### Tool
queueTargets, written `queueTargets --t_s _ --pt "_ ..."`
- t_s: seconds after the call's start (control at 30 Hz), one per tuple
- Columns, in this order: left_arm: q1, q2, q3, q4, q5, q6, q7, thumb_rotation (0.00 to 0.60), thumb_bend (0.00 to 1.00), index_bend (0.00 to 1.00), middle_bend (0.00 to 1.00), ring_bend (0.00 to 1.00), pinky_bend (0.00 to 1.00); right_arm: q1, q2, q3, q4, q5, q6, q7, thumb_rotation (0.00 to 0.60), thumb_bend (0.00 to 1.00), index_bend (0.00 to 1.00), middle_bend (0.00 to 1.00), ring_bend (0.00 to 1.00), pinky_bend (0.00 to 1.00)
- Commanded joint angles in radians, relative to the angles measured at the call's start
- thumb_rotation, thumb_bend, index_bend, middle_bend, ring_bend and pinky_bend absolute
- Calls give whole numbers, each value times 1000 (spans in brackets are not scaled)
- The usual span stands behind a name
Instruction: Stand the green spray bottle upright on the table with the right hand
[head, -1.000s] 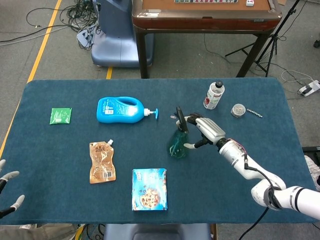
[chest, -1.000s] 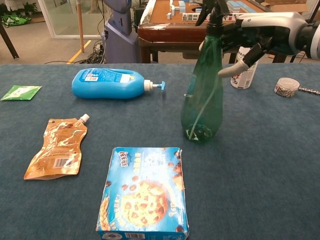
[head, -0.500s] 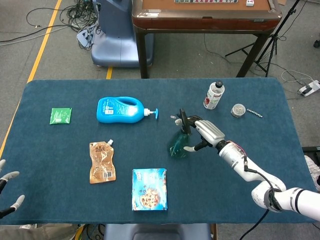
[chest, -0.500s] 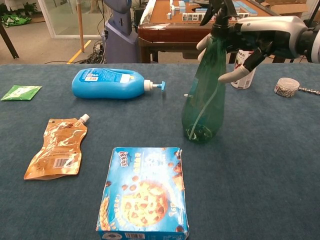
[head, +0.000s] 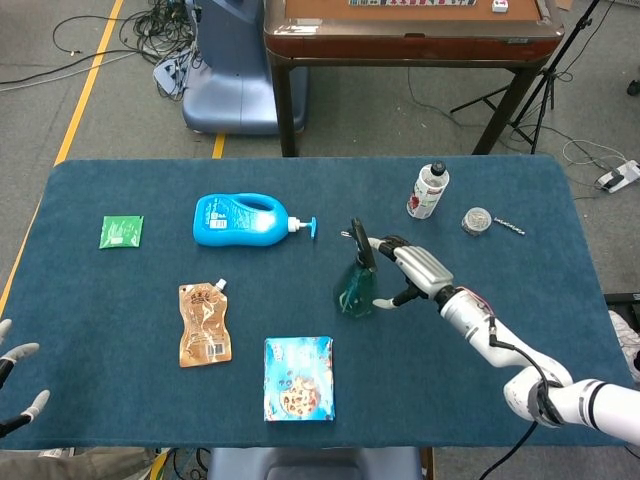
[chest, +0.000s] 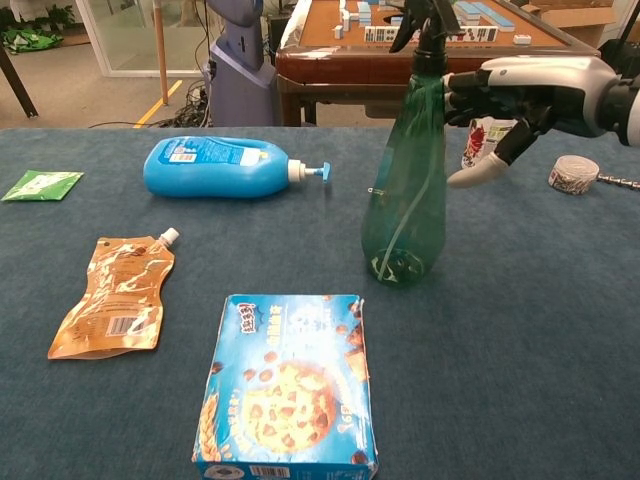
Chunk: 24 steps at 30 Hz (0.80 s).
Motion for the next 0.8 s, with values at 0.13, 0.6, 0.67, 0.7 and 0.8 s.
queueTargets --t_s 0.13,0.6,0.67,0.7,0.8 --pt "1 1 -1 1 1 2 -4 600 255 274 23 46 30 -30 40 -7 -28 -13 39 -8 600 118 112 180 92 66" --pt "-7 2 -5 6 3 -4 -11 600 255 274 23 46 30 -220 244 -88 -209 29 248 -349 600 64 41 108 39 42" --pt "-10 2 -7 3 4 -5 -10 600 255 274 23 46 30 -263 258 -105 -234 23 307 -410 600 58 41 107 39 42" --pt "-12 3 -9 2 4 -5 -10 600 255 274 23 46 30 -290 264 -117 -249 18 344 -446 600 54 41 107 39 42" --pt "-16 4 -11 -2 3 -9 -6 600 255 274 23 46 30 -358 279 -149 -281 -15 439 -534 600 50 40 107 39 42"
